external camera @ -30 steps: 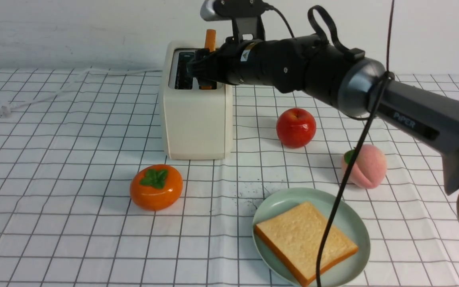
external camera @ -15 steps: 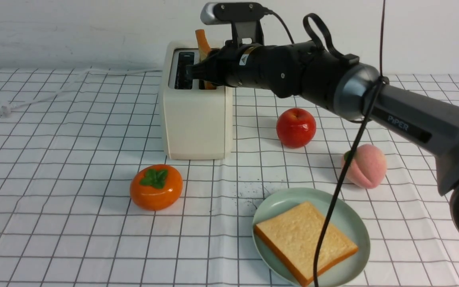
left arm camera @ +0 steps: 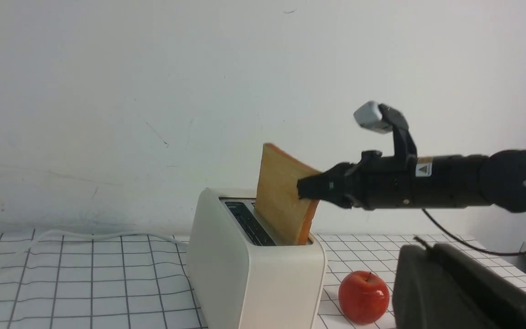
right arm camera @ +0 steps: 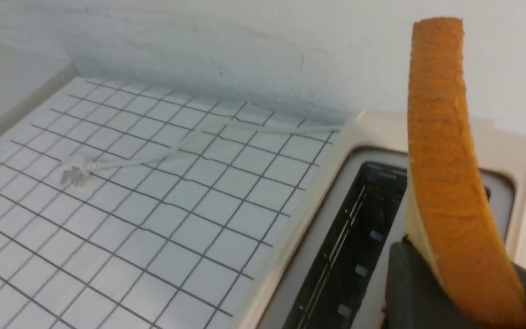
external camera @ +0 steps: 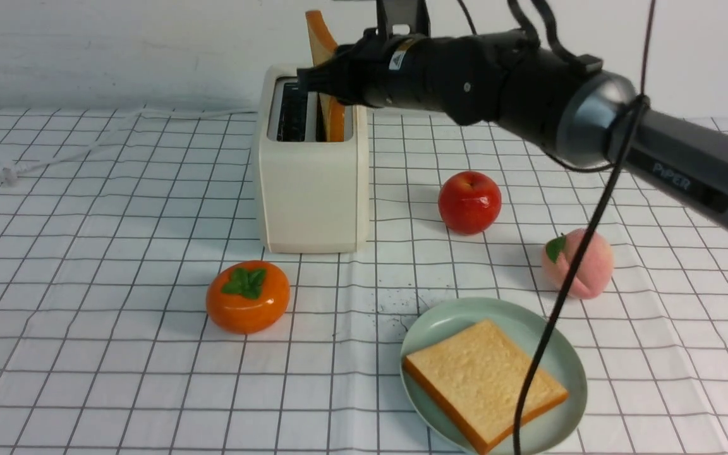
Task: Take toasted bread from bread machine on white checkered table place on plate.
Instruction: 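Grasp the toast slice in the toaster and pull it up out of the slot with the right gripper, then place the held slice of bread on top of the slice on the plate with the right gripper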
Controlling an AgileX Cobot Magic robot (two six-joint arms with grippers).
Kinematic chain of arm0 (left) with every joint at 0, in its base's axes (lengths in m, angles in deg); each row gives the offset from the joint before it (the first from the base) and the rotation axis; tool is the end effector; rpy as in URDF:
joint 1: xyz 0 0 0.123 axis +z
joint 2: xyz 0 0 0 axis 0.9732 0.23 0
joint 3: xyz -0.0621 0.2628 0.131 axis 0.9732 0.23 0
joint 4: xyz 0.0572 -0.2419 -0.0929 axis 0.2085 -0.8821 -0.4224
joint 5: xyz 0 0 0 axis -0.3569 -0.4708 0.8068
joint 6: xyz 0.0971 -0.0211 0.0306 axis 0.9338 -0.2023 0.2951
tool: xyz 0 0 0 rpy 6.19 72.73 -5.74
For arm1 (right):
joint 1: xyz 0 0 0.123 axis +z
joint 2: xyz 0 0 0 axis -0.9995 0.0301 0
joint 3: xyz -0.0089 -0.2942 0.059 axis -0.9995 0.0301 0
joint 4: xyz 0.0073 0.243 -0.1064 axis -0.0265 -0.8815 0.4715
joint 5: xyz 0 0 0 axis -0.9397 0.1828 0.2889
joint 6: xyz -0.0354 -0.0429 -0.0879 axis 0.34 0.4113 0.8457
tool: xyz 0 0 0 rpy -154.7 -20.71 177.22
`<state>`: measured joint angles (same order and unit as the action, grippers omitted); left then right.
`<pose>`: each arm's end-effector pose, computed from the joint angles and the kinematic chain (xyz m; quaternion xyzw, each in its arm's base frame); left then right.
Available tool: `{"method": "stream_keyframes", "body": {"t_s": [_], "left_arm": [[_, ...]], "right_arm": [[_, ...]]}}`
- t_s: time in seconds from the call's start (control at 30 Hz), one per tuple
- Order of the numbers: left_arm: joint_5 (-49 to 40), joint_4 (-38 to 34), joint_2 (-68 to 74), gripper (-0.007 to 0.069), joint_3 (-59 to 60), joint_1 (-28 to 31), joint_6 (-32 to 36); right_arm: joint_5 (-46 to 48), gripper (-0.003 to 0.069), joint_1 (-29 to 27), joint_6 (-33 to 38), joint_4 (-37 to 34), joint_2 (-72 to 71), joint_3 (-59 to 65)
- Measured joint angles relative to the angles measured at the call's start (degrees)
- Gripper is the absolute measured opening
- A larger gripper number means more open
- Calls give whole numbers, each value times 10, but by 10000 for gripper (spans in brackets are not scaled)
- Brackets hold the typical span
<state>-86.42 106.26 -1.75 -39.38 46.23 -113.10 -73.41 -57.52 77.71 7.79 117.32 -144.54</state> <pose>0.0728 -0.0271 0.3540 0.0639 0.6518 -0.2259 0.7212 0.4719 0.2871 0.3458 -0.1277 0.7865 0.2512 0.5496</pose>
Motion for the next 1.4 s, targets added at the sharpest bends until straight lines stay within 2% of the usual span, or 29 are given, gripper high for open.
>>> {"method": "stream_keyframes", "body": {"t_s": [0.1,0.3,0.4,0.5,0.57,0.77,0.83,0.87,0.97,1.0,1.03,1.07,1.1,1.13,1.17,1.2,1.23,1.3,1.4], "left_arm": [[-13,0,0,-13,0,0,0],[-40,0,0,-13,0,0,0],[-45,0,0,-13,0,0,0],[-45,-1,0,-13,0,0,0],[-51,-13,0,-13,0,0,0],[-79,-84,0,-13,0,0,24],[-103,-137,0,-13,0,0,66],[-106,-148,0,-13,0,0,77],[-162,-267,4,-13,0,0,197],[-169,-275,5,-13,0,0,206],[-198,-351,15,-13,0,0,286],[-215,-392,21,-13,0,0,331],[-221,-401,22,-13,0,0,341],[-240,-464,31,-13,0,0,411],[-247,-499,34,-13,0,0,451],[-247,-506,35,-13,0,0,459],[-252,-551,37,-13,0,0,511],[-251,-589,39,-13,0,-1,557],[-251,-613,39,-13,0,-1,585]], "right_arm": [[40,112,1,0,-1,-46,0],[192,112,4,26,0,-159,0],[323,112,8,54,0,-231,-1],[394,112,9,65,-1,-275,0],[463,112,9,74,-1,-330,18],[535,112,9,63,-1,-459,147],[532,112,9,47,-1,-516,225],[532,112,9,45,-1,-516,225],[518,112,-10,7,-4,-600,358],[518,112,-12,5,-5,-604,365],[515,112,-30,-2,-17,-626,414],[511,112,-42,-2,-33,-633,446],[511,112,-44,0,-36,-634,451],[502,112,-64,18,-70,-635,486],[490,112,-78,36,-95,-633,505],[487,112,-81,36,-95,-632,505],[467,112,-108,81,-149,-624,534],[447,112,-154,141,-215,-614,557],[442,112,-233,244,-337,-590,582]]}}
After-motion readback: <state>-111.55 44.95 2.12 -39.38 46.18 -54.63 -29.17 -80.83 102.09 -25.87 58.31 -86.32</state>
